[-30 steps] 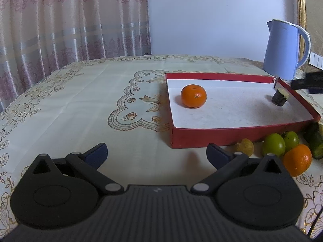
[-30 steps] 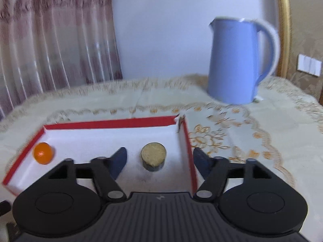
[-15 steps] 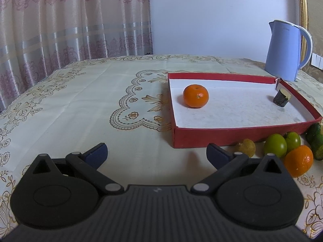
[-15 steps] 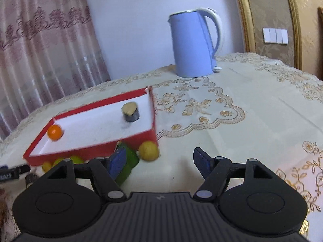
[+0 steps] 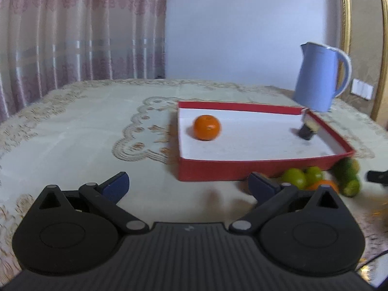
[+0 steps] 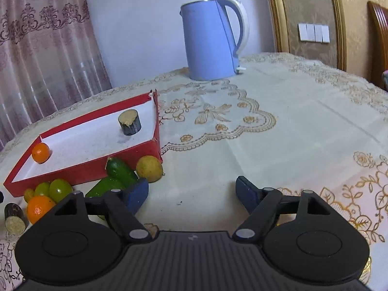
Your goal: Organize fruits
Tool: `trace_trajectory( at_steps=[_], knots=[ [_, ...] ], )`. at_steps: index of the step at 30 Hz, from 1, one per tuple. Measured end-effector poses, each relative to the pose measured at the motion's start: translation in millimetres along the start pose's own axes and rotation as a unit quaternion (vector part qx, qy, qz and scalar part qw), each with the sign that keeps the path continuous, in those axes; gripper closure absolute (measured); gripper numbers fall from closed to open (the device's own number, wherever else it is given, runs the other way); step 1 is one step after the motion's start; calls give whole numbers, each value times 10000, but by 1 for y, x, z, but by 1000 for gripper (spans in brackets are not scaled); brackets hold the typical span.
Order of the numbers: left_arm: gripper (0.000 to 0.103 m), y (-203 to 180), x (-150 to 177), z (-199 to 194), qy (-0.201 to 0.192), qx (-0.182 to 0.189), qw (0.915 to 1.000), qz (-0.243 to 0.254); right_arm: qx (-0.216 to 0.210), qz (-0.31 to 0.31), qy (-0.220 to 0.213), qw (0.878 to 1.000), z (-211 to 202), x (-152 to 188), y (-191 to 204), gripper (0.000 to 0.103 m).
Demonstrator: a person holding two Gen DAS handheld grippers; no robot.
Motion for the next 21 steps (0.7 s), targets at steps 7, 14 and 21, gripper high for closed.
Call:
trace_trajectory(
  at_steps=[7,14,21],
  knots=[
    [0,-32,0,-10,109,242,9996,5,107,-261,81,9996,2,3,6,21],
    [0,-45,12,4,320,274,9986,324,91,-262,108,9996,3,4,6,20],
    [0,-51,14,14,456,811,9924,805,101,-301,142,9994,3,4,7,19]
  ],
)
Point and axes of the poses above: each gripper's, at about its wrist camera, not at the fingertips, and z roughly the way its jaws point, y to its left, x to its underside, the point moved 10 cm from there along z, roughly the way its jaws point, and after that the axes turned 6 degrees about -y, right-handed, at the moved point
